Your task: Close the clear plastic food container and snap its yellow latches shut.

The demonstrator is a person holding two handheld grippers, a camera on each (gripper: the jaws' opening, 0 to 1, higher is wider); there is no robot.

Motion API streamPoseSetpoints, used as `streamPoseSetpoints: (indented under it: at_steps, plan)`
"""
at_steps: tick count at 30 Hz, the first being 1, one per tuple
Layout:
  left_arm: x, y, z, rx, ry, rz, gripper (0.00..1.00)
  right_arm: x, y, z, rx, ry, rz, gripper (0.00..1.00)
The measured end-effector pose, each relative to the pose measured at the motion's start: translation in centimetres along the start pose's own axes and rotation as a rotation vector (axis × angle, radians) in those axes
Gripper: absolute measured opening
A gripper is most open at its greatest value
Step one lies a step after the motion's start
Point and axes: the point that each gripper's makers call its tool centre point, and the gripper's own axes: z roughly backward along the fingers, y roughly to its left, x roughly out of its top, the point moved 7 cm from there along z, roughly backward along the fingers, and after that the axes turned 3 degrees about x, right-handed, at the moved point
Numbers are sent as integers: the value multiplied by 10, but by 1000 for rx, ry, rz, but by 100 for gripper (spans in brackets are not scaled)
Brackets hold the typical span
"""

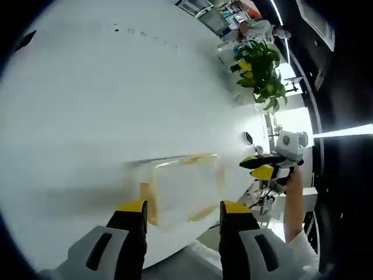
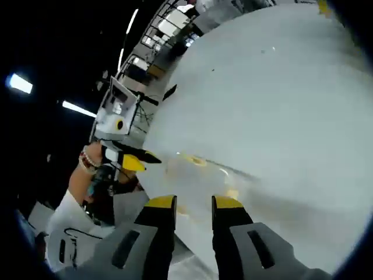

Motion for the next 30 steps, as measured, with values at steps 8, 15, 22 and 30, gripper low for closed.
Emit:
streamPoseSetpoints:
  at_steps: [8,15,22,30]
  plan:
    - [-6,3,-26,114,35,5,43,-17,-15,-23,-244,150,126,26]
    - [-7,8,-32,134,48,9,41,-16,-27,-38,-310,228,162,24]
    - [-6,13,-32,218,46,-23,29,-10,-29,-39,-283,208,133,24]
    - [-6,12,-32,227,50,-38,27,-9,-30,-39,-278,212,136,22]
